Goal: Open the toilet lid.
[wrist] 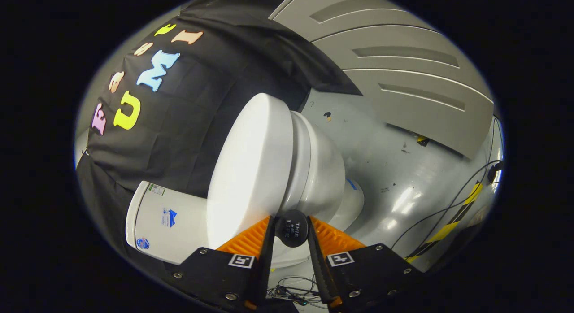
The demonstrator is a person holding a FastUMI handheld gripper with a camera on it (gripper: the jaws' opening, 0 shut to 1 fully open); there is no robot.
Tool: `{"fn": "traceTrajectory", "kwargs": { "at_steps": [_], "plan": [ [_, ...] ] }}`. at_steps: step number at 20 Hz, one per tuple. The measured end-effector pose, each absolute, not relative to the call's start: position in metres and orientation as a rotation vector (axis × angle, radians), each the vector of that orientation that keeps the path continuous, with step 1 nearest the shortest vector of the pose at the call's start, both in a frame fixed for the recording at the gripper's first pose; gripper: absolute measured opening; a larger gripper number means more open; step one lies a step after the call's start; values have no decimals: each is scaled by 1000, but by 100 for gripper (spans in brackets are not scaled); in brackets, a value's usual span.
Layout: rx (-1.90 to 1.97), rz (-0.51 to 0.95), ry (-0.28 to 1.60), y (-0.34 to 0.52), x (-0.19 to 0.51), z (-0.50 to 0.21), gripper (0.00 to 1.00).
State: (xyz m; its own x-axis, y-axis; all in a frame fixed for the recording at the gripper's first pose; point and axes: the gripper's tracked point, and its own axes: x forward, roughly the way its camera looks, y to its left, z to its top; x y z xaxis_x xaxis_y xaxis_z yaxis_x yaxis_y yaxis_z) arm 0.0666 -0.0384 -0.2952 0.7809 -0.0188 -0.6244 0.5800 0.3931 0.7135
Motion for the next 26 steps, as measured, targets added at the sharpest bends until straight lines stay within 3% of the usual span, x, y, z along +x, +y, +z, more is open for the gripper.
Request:
{"fn": "traceTrajectory", "kwargs": {
  "at_steps": [9,14,26],
  "plan": [
    [1224,-406,504,-45,65,-290,11],
    [1202,-409,491,-45,65,-286,0],
    [950,-387,443,-38,77,-203,0]
  ]
}}
